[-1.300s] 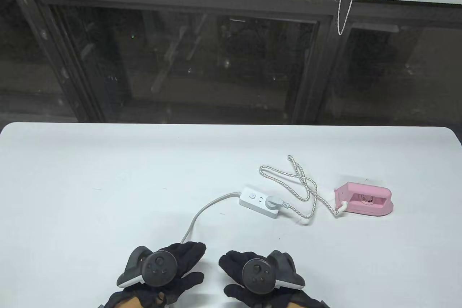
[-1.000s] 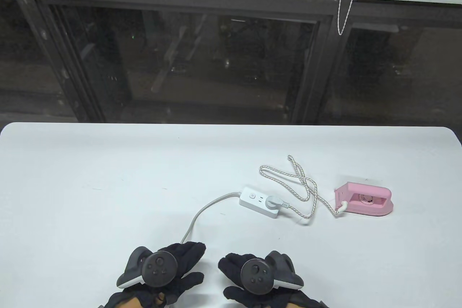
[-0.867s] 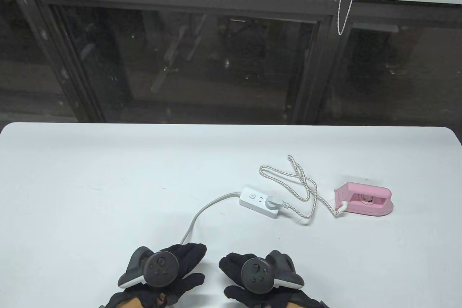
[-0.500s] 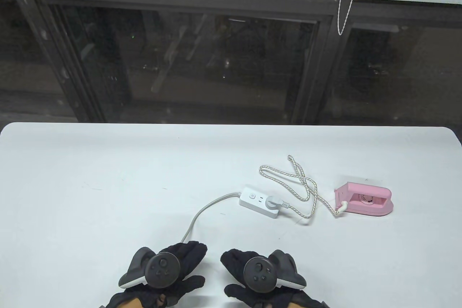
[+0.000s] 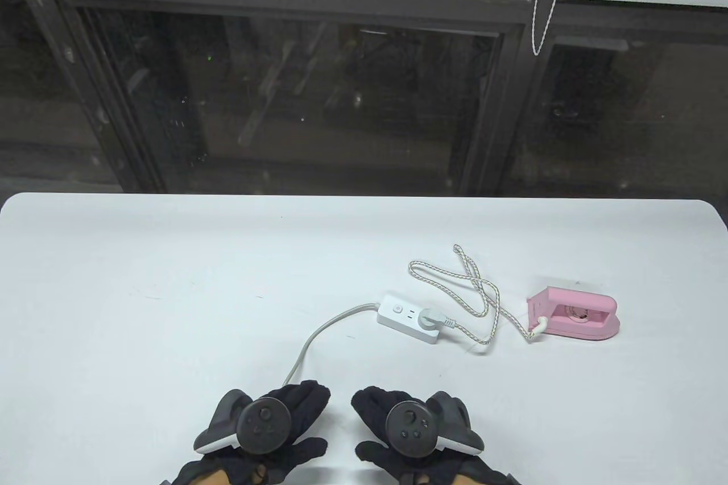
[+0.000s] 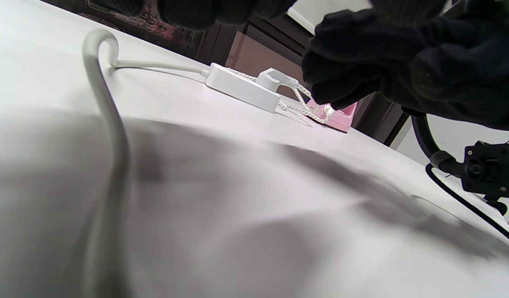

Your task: Unplug the electric iron

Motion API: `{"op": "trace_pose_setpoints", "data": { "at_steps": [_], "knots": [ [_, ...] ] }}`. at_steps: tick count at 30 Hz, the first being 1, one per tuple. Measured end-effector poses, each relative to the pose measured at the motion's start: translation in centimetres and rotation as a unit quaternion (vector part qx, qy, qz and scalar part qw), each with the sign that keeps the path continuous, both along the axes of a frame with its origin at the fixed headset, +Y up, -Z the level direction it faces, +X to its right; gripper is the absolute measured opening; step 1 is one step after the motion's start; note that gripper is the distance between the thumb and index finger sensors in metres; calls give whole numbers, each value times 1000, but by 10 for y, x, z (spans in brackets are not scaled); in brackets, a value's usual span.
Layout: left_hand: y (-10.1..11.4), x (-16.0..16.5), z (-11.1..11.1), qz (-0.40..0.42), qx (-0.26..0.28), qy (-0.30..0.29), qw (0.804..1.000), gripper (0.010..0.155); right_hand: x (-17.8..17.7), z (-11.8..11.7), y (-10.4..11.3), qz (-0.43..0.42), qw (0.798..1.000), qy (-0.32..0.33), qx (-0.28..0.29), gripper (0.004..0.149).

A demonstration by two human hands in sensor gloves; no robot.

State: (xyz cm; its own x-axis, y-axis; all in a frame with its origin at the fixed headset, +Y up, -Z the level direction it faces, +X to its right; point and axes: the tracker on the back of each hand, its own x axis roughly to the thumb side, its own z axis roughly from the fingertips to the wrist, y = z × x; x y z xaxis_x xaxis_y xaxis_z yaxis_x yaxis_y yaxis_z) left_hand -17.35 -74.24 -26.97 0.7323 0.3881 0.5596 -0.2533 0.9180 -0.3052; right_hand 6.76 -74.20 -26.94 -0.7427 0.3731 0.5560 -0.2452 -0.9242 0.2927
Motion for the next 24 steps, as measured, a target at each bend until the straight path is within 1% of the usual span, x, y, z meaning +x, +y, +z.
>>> {"op": "trace_pose_setpoints", "data": {
  "at_steps": [3, 6, 9, 10, 11, 13, 14, 15, 16, 18, 19, 21, 23, 24],
  "knots": [
    [0, 0, 0, 2, 2, 1, 1000, 81, 5, -3, 5, -2, 1000, -14, 4, 75],
    [0, -1, -1, 7, 3, 2, 1000, 81, 25, -17, 21, -27, 996, -75, 31, 76],
    [0, -1, -1, 7, 6, 3, 1000, 81, 53, -41, 30, -82, 986, -143, 33, 77],
    [0, -1, -2, 8, 7, 4, 1000, 81, 62, -51, 32, -100, 980, -168, 26, 78],
    [1, -2, -2, 9, 8, 5, 1000, 81, 70, -63, 34, -102, 976, -194, 22, 80],
    [1, -2, -3, 12, 6, 6, 1000, 81, 79, -87, 35, -46, 971, -232, 41, 83],
    [1, -2, -3, 13, 6, 7, 1000, 81, 80, -95, 34, -18, 970, -240, 43, 85],
    [1, -2, -3, 14, 5, 7, 1000, 81, 80, -108, 31, 24, 967, -250, 40, 86],
    [1, -2, -4, 13, 3, 7, 1000, 80, 79, -116, 29, 45, 966, -254, 35, 86],
    [0, -2, -4, 13, -1, 8, 1000, 80, 75, -139, 18, 91, 962, -258, -6, 86],
    [0, -2, -4, 14, -2, 9, 1000, 80, 74, -144, 14, 97, 961, -258, -16, 86],
    [-2, -4, -7, 14, -10, 15, 1000, 80, 70, -159, -1, 103, 955, -274, -43, 87],
    [-3, -6, -9, 14, -21, 20, 999, 80, 66, -167, -13, 113, 951, -279, -68, 89],
    [-3, -6, -9, 15, -22, 21, 999, 80, 65, -168, -16, 118, 950, -282, -69, 89]
  ]
}}
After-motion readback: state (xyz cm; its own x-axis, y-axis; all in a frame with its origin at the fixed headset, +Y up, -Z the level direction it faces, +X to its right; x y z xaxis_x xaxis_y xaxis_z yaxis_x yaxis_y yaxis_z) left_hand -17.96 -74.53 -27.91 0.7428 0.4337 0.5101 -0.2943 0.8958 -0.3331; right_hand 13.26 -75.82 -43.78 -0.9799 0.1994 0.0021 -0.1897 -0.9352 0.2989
